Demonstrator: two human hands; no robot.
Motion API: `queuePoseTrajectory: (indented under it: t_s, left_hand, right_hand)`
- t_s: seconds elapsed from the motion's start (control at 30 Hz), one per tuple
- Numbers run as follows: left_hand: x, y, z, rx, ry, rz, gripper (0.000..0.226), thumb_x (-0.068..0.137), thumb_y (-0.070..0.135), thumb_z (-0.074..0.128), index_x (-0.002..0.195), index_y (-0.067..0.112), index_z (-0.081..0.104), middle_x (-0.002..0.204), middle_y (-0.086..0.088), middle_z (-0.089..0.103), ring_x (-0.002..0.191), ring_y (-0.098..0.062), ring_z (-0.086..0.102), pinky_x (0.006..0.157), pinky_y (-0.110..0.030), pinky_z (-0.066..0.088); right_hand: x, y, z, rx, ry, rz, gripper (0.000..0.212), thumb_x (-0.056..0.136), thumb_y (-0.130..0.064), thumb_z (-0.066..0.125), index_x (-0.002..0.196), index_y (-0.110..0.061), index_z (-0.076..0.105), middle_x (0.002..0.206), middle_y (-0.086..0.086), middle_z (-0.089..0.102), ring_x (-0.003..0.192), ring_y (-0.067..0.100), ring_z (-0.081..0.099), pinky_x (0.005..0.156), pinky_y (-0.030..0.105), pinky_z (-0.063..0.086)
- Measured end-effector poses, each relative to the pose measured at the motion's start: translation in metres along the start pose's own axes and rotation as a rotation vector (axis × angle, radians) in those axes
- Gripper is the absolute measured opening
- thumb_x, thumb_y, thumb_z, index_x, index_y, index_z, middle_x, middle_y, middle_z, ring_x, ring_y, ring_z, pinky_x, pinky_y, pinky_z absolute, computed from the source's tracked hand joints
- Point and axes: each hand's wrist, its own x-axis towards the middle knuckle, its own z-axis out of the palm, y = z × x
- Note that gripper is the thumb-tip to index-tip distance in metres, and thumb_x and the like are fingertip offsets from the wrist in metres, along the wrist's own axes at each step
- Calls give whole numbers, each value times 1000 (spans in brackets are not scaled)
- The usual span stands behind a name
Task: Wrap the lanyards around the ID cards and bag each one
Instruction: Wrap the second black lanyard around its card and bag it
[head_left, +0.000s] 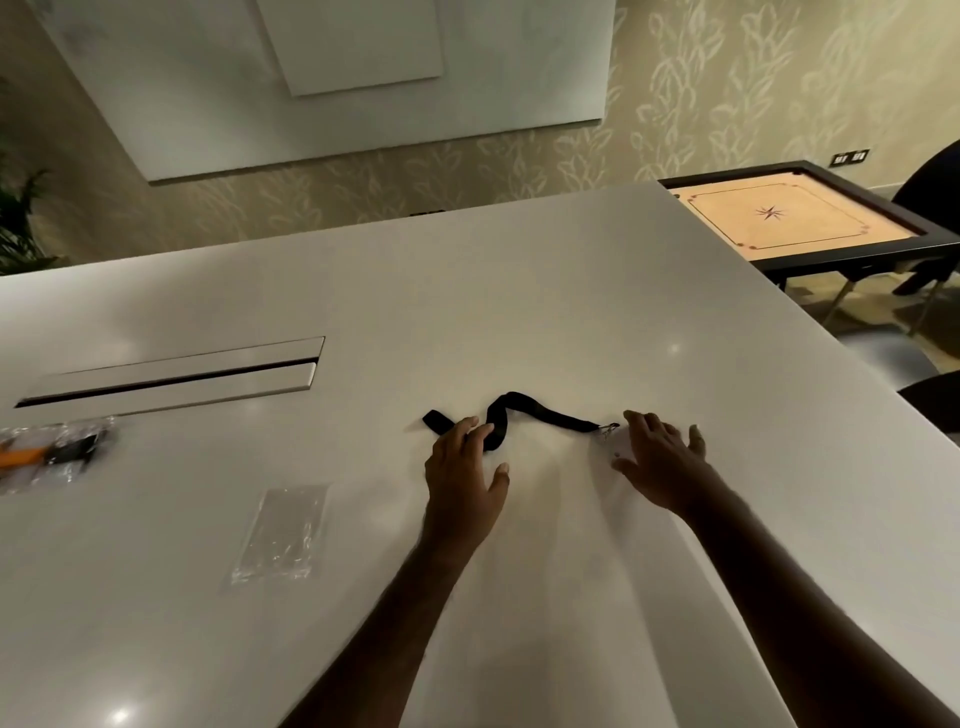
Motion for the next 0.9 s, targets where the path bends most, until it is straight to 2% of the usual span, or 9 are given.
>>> queuePoseTrajectory:
  t_s: [0.1,0.27,0.37,0.47,0.53,0.63,0.73,0.83,0.9]
  left_hand:
    - [1,2,-3,-31,38,0,51,88,23,75,136,19,60,148,-1,52,139,-24,46,108,-46,39]
    - [-2,13,-6,-76,94,12,44,86,22,76,128,21,64,136,5,59,132,-21,52,103,-43,39]
    - [-7,21,-7,-96,82,-35,39,88,26,74,126,24,64,129,12,63,129,-15,51,102,-36,32]
    - [-12,24,-9,-182,18,-66,36,92,30,72,126,26,63,127,17,63,129,-9,48,105,-32,29]
    - [-16,24,-12,-297,-58,-96,33,95,32,71,126,26,62,122,20,63,122,-7,52,104,-29,37]
    - [-18,27,-16,-447,-202,-244,27,98,44,64,121,29,61,108,15,67,101,-4,63,85,-25,52]
    - [-20,32,-18,-696,-331,-480,25,101,53,57,108,29,63,101,5,74,90,-14,73,80,-33,60]
    - [-24,32,-21,-1023,-353,-582,36,101,45,63,120,15,69,118,-11,75,111,-29,72,97,-48,60]
    - [-26,30,-28,-1133,-352,-558,35,103,35,64,129,13,66,124,-12,74,116,-30,71,96,-51,60]
  right_hand:
    - [2,-5,-2,6,-11,19,75,98,-50,67,156,-16,35,156,9,44,146,33,42,123,56,23]
    - [2,-14,-4,97,-63,43,81,81,-62,81,141,-16,51,140,8,55,133,32,48,102,42,40]
    - [-1,-20,-4,210,-108,43,68,81,-54,85,129,-18,54,126,5,63,114,27,58,88,39,50]
    - [-5,-29,-2,383,-94,20,49,89,-42,81,127,-22,59,124,2,64,107,23,62,90,39,54]
    - [-8,-39,-3,482,-74,-9,40,91,-38,80,124,-23,64,121,1,66,103,21,63,88,39,54]
    - [-13,-55,-4,663,-67,-51,36,90,-35,84,121,-25,67,112,1,72,98,22,70,83,40,57]
    - [-21,-73,-9,936,-132,-106,29,93,-26,83,117,-24,66,101,4,79,89,24,77,65,39,60]
    - [-25,-89,-12,1032,-161,-162,26,97,-19,78,119,-21,65,98,0,80,83,18,77,60,32,57]
    - [-25,-96,-16,1066,-164,-177,15,103,-19,69,118,-21,66,93,2,80,77,16,74,62,32,56]
